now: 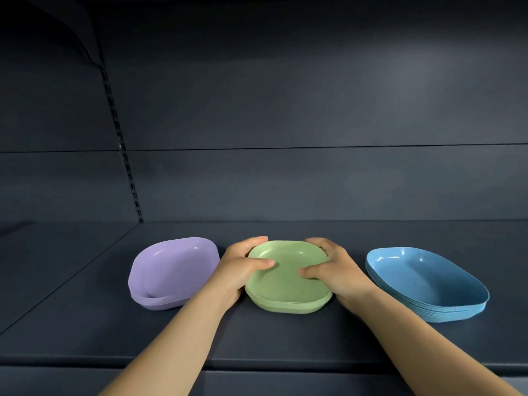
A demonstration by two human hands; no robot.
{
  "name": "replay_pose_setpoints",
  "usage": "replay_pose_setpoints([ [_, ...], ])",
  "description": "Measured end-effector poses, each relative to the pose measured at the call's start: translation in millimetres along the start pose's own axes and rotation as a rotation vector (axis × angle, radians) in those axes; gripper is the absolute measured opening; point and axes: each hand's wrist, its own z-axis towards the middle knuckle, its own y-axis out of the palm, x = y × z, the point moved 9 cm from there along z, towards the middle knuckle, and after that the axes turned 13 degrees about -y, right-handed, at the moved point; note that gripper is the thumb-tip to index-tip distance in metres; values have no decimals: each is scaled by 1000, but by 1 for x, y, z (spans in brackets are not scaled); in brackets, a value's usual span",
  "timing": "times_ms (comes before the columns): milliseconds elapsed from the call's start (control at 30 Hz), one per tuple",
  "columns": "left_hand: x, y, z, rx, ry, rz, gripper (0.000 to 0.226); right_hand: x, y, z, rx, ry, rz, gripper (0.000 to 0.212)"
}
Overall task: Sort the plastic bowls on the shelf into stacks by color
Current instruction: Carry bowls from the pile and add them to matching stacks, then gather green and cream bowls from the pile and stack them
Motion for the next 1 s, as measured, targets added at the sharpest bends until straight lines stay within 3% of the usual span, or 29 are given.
replay_pose_setpoints([
  [367, 6, 3, -1, 7, 10, 181, 66, -2, 1, 0, -27, 20, -73, 59],
  [567, 50, 24, -23, 72, 142, 749, 62, -47, -21, -7, -79, -133, -441, 61],
  [767, 117, 82, -62, 186, 355, 1132, 61, -112, -102, -39, -118, -416, -1009, 62],
  [1000, 146, 226, -100, 87, 470, 1208, 66, -119, -253, -101, -116, -324, -1397, 75],
])
